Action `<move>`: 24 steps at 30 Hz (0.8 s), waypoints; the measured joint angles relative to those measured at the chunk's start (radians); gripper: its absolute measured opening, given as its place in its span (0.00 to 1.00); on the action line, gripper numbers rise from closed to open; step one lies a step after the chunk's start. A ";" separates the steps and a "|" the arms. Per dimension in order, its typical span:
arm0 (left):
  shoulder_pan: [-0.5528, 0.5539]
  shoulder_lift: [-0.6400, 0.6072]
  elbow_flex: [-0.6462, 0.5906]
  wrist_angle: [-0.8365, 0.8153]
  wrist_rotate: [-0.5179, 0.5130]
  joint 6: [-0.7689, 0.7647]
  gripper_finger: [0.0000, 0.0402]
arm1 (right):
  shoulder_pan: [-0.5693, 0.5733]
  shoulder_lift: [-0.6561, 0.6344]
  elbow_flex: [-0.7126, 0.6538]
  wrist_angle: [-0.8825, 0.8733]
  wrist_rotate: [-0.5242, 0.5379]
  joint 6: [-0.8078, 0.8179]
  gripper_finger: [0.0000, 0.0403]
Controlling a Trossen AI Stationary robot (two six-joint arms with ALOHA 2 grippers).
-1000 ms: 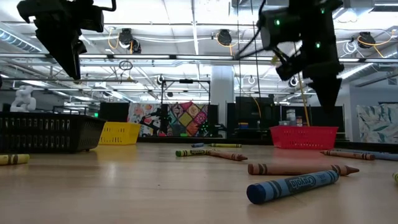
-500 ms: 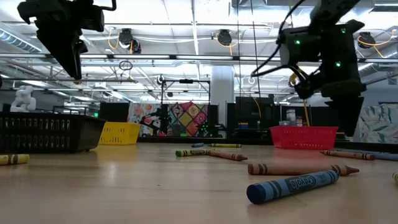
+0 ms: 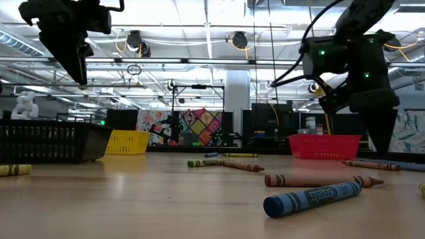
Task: Sort crayons
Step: Put the blue crayon into the yellow bin
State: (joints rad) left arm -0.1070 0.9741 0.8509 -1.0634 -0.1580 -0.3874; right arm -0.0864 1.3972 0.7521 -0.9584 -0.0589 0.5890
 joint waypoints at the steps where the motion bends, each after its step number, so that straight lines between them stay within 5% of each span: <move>1: 0.000 0.000 0.000 0.000 0.000 0.000 0.23 | 0.005 0.000 0.000 -0.005 0.000 0.000 0.35; 24: 0.000 0.000 0.000 0.000 -0.001 0.000 0.23 | 0.063 0.000 -0.051 0.027 0.057 0.072 0.35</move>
State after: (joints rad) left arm -0.1071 0.9741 0.8509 -1.0634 -0.1589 -0.3870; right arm -0.0231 1.3972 0.7009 -0.9314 -0.0023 0.6614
